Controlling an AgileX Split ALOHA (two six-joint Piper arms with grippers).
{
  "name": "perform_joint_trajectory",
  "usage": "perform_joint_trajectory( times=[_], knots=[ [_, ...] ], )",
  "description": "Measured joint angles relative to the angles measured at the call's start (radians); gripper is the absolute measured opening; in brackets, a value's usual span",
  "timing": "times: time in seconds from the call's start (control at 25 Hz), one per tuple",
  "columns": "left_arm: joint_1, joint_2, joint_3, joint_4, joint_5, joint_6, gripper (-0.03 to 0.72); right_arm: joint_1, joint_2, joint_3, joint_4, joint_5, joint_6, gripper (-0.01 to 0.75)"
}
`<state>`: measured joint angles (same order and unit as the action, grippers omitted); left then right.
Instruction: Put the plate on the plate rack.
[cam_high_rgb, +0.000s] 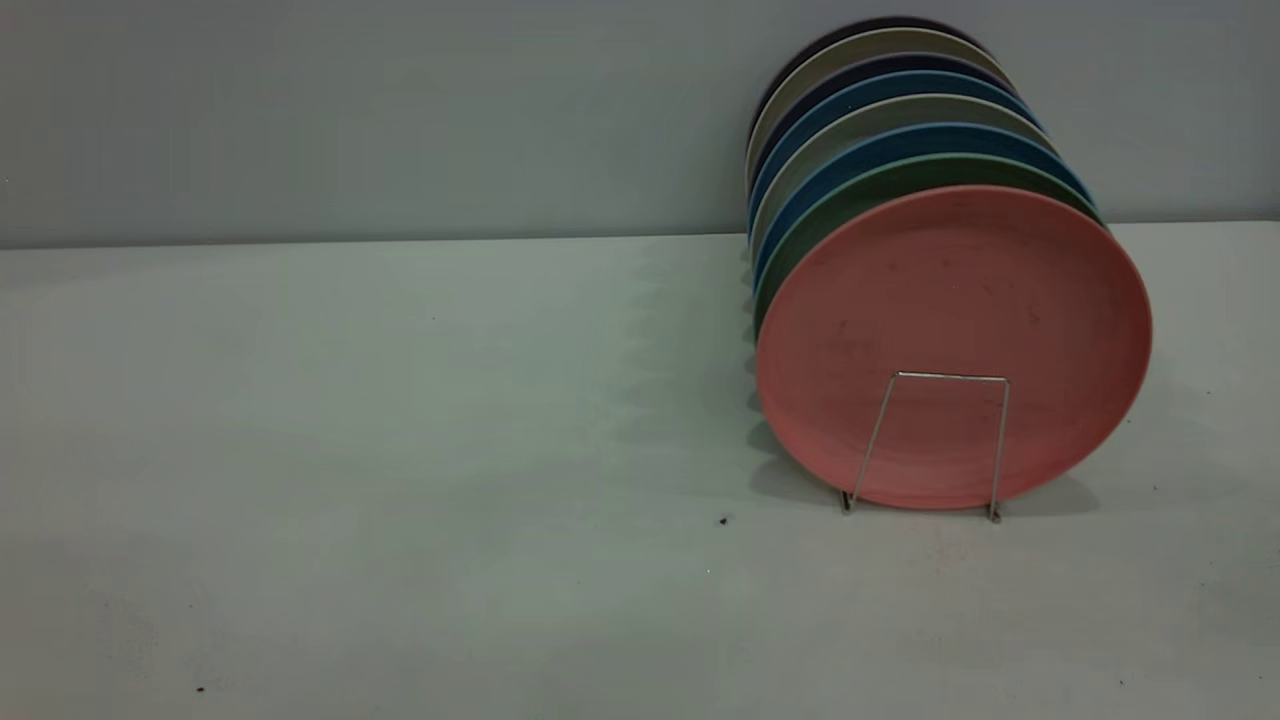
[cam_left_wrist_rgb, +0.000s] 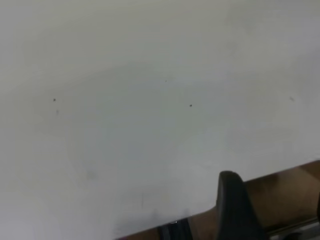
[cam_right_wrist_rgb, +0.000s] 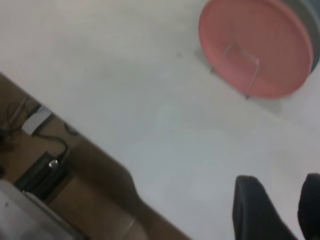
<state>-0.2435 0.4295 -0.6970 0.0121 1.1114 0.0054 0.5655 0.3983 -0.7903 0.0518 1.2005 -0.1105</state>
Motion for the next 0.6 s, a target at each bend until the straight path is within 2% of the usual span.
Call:
perform_joint_trajectory(
  times=[0.24, 0.44, 0.6],
  knots=[
    [0.000, -0.126, 0.024, -0.001, 0.049, 0.000, 0.431, 0.000, -0.148, 0.198, 0.000, -0.051, 0.010, 0.237],
    [0.000, -0.224, 0.106, -0.001, 0.050, 0.000, 0.431, 0.000, -0.243, 0.282, -0.019, -0.070, 0.014, 0.237],
    [0.000, -0.294, 0.164, -0.001, 0.050, 0.000, 0.431, 0.000, -0.301, 0.297, -0.052, -0.066, 0.021, 0.237]
  ],
)
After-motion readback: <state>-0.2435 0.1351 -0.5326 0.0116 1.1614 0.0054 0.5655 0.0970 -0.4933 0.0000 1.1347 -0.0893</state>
